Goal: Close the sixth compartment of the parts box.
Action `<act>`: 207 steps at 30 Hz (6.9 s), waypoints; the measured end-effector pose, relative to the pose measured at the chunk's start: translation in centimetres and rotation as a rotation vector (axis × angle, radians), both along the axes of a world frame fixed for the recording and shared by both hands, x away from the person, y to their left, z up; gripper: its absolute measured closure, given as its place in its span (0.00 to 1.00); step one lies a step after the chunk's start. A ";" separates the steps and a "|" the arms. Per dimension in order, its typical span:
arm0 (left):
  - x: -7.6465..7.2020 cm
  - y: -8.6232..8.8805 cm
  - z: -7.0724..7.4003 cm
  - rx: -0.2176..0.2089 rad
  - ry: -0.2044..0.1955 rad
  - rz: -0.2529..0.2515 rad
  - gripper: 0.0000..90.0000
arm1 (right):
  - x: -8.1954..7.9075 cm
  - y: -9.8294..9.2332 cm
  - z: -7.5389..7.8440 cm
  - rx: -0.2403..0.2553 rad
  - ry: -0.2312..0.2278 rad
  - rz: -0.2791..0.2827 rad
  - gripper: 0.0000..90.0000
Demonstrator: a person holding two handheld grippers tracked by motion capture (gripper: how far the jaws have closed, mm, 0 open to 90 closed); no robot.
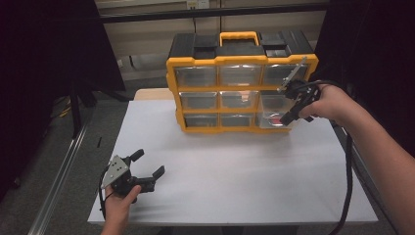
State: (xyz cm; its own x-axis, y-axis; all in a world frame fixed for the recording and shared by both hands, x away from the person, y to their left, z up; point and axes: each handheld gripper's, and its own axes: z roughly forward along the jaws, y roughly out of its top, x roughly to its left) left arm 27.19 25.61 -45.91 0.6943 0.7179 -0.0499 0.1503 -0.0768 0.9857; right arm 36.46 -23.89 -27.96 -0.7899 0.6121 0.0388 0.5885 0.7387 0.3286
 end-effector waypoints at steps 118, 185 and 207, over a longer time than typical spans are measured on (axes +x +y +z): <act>0.1 -0.2 -0.1 -0.008 0.004 0.000 0.03 | 2.7 -0.7 0.8 -0.017 -0.071 -0.053 1.00; 0.1 -0.3 -0.1 -0.017 0.006 -0.005 0.03 | 3.8 -0.6 0.6 -0.044 -0.126 -0.067 1.00; 0.1 -0.2 -0.1 -0.014 0.006 -0.006 0.03 | 4.0 -0.7 0.6 -0.049 -0.145 -0.075 1.00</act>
